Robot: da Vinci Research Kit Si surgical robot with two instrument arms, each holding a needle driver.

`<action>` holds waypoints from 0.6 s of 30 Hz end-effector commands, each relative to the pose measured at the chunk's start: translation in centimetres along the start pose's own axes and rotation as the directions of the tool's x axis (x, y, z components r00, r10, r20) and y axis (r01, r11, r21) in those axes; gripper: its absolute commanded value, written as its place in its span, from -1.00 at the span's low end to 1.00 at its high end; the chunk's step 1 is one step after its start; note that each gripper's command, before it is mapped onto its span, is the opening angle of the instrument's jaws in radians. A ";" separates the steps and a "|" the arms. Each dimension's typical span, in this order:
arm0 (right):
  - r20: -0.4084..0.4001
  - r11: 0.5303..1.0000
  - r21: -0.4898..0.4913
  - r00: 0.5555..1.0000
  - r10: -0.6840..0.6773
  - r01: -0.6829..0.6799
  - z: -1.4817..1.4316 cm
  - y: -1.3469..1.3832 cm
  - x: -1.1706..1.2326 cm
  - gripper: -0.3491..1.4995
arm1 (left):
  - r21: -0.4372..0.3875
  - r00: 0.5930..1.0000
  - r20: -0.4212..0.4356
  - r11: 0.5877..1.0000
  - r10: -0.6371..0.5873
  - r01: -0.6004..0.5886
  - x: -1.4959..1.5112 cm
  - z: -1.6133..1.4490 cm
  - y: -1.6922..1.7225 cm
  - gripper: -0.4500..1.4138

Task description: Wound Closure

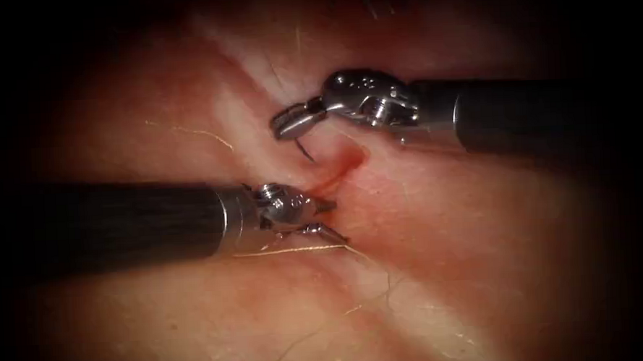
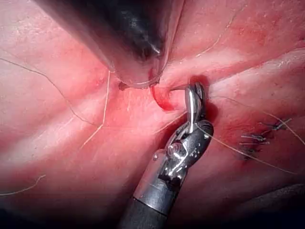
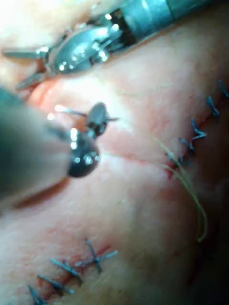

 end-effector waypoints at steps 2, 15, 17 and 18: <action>0.005 1.000 0.004 1.000 0.024 -0.024 0.04 0.06 0.01 -1.00 | -0.001 1.000 -0.001 1.000 0.002 -0.002 0.02 0.07 -0.02 0.08; 0.033 0.993 -0.023 0.993 0.116 -0.115 -0.05 -0.03 -0.14 -1.00 | 0.000 1.000 0.002 1.000 0.002 -0.002 0.02 0.08 -0.02 0.06; 0.037 0.992 -0.018 0.991 0.127 -0.126 -0.05 -0.03 -0.15 -1.00 | 0.000 1.000 0.002 1.000 0.002 -0.002 0.02 0.08 -0.02 0.06; 0.039 0.991 -0.016 0.990 0.137 -0.136 -0.03 -0.03 -0.17 -1.00 | 0.000 1.000 0.002 1.000 0.002 -0.002 0.02 0.08 -0.02 0.06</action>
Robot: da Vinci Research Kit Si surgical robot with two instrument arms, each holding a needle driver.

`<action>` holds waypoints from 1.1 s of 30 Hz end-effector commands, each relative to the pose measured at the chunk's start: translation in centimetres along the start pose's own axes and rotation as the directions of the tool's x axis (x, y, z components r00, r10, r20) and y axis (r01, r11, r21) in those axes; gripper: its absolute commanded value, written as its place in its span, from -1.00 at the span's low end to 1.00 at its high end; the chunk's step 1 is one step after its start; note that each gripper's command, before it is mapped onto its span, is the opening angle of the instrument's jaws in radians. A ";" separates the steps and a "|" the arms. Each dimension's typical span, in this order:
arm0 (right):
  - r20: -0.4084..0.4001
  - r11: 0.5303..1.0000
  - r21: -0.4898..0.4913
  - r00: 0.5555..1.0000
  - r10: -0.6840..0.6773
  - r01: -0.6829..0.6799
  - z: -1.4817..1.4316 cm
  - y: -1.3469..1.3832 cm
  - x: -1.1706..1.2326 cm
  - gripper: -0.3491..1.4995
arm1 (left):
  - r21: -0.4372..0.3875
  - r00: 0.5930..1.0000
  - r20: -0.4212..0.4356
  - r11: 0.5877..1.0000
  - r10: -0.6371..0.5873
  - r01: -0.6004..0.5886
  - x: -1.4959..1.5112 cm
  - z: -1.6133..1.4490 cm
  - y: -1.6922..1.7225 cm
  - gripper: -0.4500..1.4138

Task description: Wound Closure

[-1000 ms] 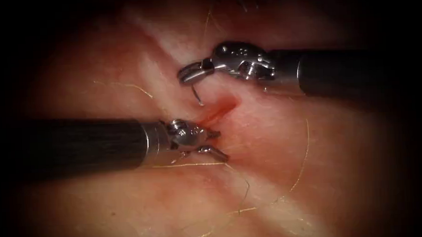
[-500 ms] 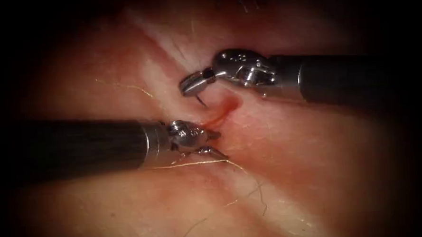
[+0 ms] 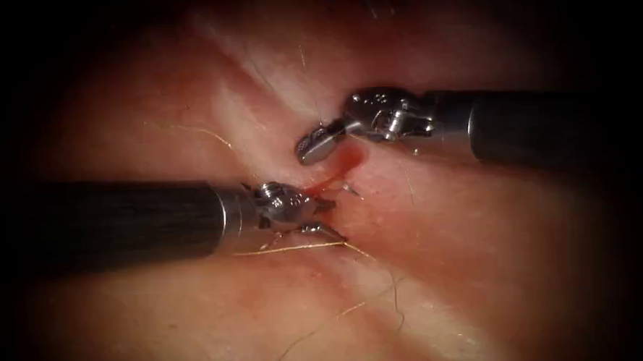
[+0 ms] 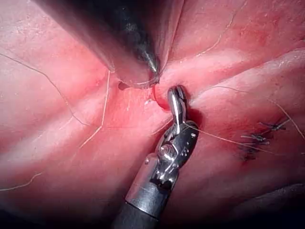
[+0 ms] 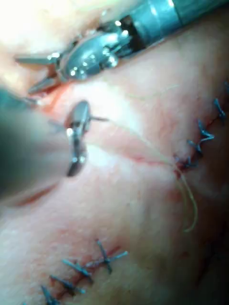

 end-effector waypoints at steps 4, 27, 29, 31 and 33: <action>0.029 0.996 0.032 0.996 0.085 -0.086 0.09 0.04 -0.04 -1.00 | 0.000 1.000 0.000 1.000 0.001 -0.001 0.02 0.08 -0.02 0.06; -0.179 0.903 -0.162 0.888 -0.423 0.398 -0.08 0.23 0.49 0.54 | 0.000 1.000 0.000 1.000 0.000 0.000 0.02 0.10 0.00 0.06; -0.180 0.900 -0.174 0.886 -0.427 0.399 -0.07 0.24 0.52 0.54 | 0.000 1.000 0.000 1.000 0.000 0.000 0.02 0.10 0.00 0.06; -0.181 0.901 -0.182 0.887 -0.425 0.395 -0.07 0.26 0.54 0.54 | -0.001 1.000 0.000 1.000 0.000 0.000 0.02 0.10 0.00 0.06; -0.187 0.902 -0.195 0.888 -0.420 0.385 -0.07 0.28 0.57 0.53 | -0.001 1.000 0.000 1.000 0.000 0.000 0.02 0.10 0.00 0.06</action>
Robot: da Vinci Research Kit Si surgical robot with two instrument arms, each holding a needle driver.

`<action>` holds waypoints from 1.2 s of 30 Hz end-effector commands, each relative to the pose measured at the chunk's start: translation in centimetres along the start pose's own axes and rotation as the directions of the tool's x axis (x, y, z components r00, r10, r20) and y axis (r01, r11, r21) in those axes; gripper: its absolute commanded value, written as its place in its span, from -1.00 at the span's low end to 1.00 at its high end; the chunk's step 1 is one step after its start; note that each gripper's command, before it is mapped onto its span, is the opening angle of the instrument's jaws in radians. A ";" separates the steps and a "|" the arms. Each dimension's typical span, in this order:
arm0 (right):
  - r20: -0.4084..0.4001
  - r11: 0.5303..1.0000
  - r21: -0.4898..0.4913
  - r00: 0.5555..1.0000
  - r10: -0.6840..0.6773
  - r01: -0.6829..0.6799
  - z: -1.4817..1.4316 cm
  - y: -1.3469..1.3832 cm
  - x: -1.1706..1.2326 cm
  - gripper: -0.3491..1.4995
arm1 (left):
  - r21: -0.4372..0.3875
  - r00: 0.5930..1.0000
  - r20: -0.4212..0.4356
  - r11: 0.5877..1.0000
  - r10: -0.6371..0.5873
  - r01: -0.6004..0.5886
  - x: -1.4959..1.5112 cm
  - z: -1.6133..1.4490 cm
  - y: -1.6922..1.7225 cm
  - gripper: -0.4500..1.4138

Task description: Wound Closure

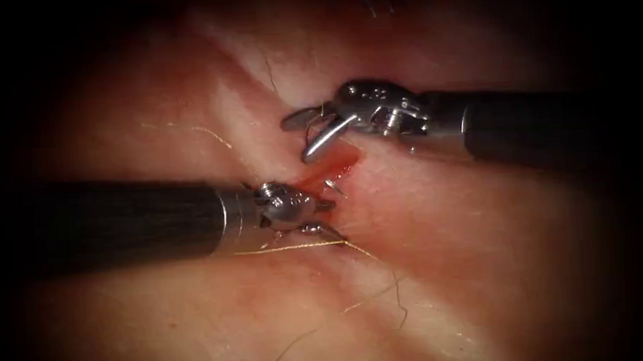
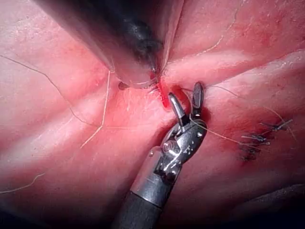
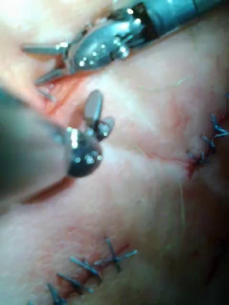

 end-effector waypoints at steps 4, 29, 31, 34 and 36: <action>-0.014 1.000 0.014 1.000 0.003 -0.003 0.06 0.09 0.05 -0.51 | -0.001 1.000 -0.001 1.000 0.002 -0.002 0.02 0.06 -0.02 0.06; 0.104 0.953 0.052 0.950 0.293 -0.299 0.02 -0.06 -0.11 -1.00 | -0.002 1.000 -0.001 1.000 0.001 -0.001 0.03 0.05 -0.01 0.06; 0.135 0.944 0.047 0.938 0.319 -0.327 0.00 -0.10 -0.19 -1.00 | -0.003 1.000 -0.001 1.000 0.001 -0.001 0.03 0.05 -0.01 0.06; 0.155 0.934 0.043 0.926 0.345 -0.355 -0.03 -0.15 -0.27 -1.00 | -0.003 1.000 -0.001 1.000 0.001 -0.001 0.03 0.04 -0.01 0.06; 0.158 0.928 0.045 0.919 0.360 -0.371 -0.06 -0.16 -0.28 -1.00 | -0.003 1.000 -0.001 1.000 0.000 0.000 0.04 0.04 0.00 0.06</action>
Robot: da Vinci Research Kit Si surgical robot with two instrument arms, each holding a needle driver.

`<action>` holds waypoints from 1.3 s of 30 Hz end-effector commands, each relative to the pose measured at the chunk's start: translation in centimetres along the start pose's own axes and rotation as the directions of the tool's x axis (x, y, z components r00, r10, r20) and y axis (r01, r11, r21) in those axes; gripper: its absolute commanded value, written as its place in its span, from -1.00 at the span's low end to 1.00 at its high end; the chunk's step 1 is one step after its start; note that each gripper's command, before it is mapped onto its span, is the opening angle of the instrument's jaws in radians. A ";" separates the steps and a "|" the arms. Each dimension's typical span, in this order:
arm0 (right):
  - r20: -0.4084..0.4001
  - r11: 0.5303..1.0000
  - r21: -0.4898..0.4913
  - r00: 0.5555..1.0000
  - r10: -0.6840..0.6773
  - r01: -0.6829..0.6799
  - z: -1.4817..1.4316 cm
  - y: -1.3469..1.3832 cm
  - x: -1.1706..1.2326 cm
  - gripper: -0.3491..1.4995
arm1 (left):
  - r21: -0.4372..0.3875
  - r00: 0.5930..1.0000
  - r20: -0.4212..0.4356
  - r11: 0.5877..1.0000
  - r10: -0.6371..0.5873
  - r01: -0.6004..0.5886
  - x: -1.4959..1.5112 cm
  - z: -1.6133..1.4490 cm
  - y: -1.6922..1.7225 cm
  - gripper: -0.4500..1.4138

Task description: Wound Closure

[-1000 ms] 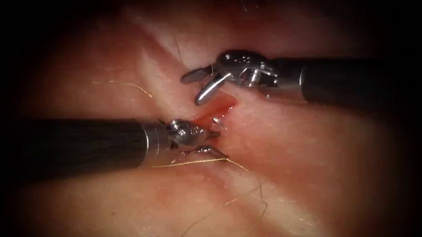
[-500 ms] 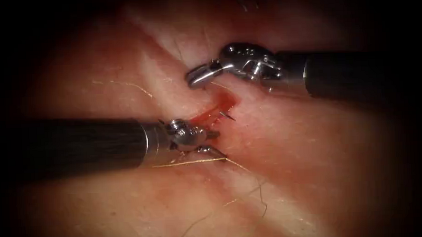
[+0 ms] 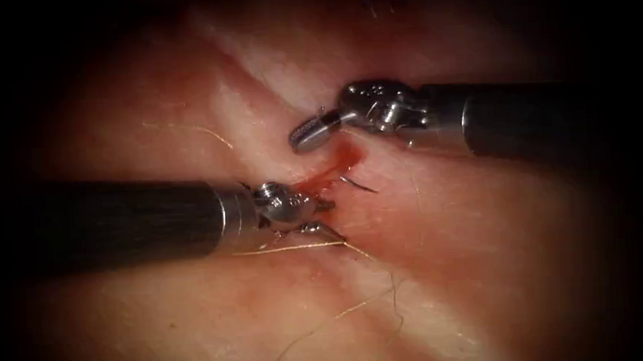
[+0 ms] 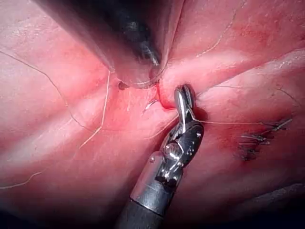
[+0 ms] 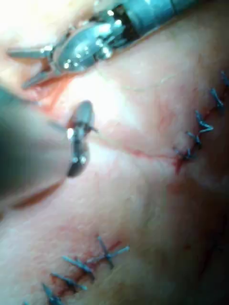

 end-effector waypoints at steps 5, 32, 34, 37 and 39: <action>-0.010 1.000 -0.014 1.000 0.018 -0.018 -0.03 0.06 0.09 -0.78 | -0.001 1.000 -0.001 1.000 0.001 -0.001 0.08 0.05 0.03 0.05; -0.085 0.997 -0.079 0.996 -0.003 -0.003 -0.98 -0.25 -0.08 0.47 | 0.200 0.922 -0.027 0.906 0.387 -0.374 0.77 -0.31 0.41 0.01; -0.082 0.997 -0.083 0.997 -0.007 0.000 -0.95 -0.22 -0.12 0.47 | 0.221 0.913 -0.009 0.892 0.407 -0.395 0.76 -0.30 0.38 0.01; -0.079 0.996 -0.088 0.997 -0.013 0.006 -0.91 -0.18 -0.18 0.47 | 0.255 0.902 0.023 0.869 0.432 -0.423 0.73 -0.26 0.30 0.01; -0.079 0.996 -0.090 0.997 -0.016 0.009 -0.89 -0.16 -0.22 0.47 | 0.274 0.896 0.039 0.857 0.443 -0.436 0.73 -0.25 0.26 0.01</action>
